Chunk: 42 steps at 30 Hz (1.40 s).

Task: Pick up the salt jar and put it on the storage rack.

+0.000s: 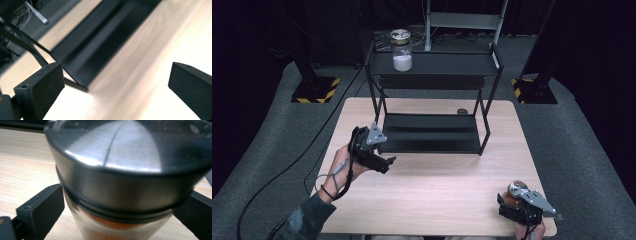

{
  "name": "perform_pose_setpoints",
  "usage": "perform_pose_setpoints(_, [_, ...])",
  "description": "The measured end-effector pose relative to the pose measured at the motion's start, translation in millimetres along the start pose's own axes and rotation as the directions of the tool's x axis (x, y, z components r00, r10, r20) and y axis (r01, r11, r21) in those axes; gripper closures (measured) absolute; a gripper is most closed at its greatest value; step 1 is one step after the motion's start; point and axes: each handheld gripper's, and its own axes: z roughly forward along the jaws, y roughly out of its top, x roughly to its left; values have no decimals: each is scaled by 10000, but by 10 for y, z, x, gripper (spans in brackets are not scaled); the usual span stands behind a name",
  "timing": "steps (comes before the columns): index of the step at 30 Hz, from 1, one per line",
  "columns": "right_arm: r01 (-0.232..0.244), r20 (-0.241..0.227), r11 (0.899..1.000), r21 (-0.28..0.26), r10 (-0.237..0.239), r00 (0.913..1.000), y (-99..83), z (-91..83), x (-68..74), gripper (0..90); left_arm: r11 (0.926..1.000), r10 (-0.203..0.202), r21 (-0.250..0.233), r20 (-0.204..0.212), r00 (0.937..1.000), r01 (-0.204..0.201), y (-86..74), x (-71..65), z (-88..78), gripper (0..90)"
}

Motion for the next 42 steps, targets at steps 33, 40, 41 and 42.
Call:
perform_pose_setpoints(33, [-77,45,10000,-18,77,10000,-3,-3,1,0,9507,-3098,-59,-537,9493,3099,-1353,-527,729,0])
perform_pose_setpoints(40, [-39,21,10000,-3,39,10000,0,-1,1,0,9427,-3337,-106,-442,9417,3335,-1408,-518,772,0])
perform_pose_setpoints(41, [-21,30,10000,4,21,10000,2,0,4,0,9419,-3359,-127,-444,9408,3357,-1413,-516,774,0])
perform_pose_setpoints(42, [-4,41,10000,8,4,10000,2,1,7,0,9420,-3355,-113,-446,9410,3354,-1414,-513,776,0])
